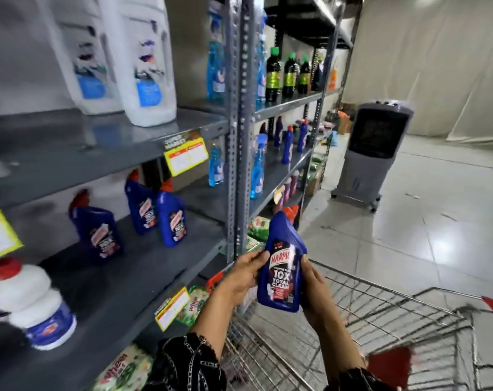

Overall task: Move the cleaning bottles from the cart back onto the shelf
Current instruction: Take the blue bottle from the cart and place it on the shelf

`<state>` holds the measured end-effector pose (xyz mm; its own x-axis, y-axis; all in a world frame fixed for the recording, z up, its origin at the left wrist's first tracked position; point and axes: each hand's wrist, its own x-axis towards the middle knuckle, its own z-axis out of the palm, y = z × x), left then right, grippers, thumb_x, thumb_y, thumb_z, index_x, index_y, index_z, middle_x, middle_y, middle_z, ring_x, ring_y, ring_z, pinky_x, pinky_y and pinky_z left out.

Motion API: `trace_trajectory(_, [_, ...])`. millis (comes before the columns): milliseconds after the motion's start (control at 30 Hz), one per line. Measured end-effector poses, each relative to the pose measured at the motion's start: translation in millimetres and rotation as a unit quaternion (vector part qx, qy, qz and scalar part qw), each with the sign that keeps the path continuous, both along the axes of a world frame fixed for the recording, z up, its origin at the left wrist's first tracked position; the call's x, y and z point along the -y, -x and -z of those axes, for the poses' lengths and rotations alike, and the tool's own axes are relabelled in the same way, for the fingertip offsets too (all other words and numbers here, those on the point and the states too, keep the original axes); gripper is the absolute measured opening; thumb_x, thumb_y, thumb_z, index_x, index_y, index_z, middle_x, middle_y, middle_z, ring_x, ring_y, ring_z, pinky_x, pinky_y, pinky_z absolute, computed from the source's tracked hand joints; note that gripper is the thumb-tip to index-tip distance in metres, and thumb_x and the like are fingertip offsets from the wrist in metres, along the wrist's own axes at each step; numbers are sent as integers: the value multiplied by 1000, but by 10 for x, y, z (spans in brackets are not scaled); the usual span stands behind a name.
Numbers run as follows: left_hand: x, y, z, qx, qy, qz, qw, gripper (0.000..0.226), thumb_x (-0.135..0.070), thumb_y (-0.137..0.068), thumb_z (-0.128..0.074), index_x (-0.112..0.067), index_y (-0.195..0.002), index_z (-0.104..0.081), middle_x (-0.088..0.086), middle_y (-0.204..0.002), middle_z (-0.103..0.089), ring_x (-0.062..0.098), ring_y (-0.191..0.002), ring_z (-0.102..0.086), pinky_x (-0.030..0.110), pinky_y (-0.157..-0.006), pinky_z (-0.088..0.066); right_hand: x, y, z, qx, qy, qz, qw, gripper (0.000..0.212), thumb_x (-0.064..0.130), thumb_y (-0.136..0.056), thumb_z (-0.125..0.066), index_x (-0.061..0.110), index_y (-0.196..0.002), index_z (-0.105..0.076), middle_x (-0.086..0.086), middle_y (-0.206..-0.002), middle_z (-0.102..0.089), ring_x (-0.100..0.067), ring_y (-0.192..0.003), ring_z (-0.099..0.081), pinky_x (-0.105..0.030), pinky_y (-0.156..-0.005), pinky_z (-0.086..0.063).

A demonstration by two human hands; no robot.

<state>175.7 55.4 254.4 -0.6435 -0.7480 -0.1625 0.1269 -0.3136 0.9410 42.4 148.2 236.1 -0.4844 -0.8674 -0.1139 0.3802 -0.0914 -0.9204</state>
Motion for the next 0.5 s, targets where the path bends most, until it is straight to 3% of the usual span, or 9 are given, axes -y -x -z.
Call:
trace_trajectory(133, [60,-503,-13,19,17,-63,998,10,-22,-92,-56,-18,-93,-65,-9,-72,-74,6,-64,-67,22,-57,-52,268,-376,-14,-1,4,-59,998,53,41,-82,-59,1,-116,-62,-27,-113,-67,-35,-93,-65,-50,-85,-55])
trace_trajectory(267, [229,-1033,-88,44,41,-143,988,14,-14,-93,-54,-20,-88,-65,-12,-70,-74,2,-62,-65,23,-62,-51,667,-776,-73,-15,7,-132,991,53,37,-82,-59,-5,-114,-60,-24,-103,-69,-31,-87,-67,-46,-83,-56])
trace_trajectory(400, [407,-1502,-159,76,76,-242,964,17,-6,-94,-50,-20,-97,-61,-1,-92,-68,1,-69,-66,18,-63,-55,1174,-1189,-101,-60,7,-219,974,42,27,-90,-55,-9,-111,-60,-11,-84,-75,-20,-72,-70,-36,-69,-60])
trace_trajectory(500, [497,-1803,-154,122,117,-322,932,24,-6,-95,-49,-12,-118,-55,10,-116,-63,15,-97,-61,31,-84,-53,1522,-1500,-128,-119,15,-284,951,34,17,-97,-46,-8,-117,-58,-23,-102,-71,-28,-89,-66,-52,-86,-56])
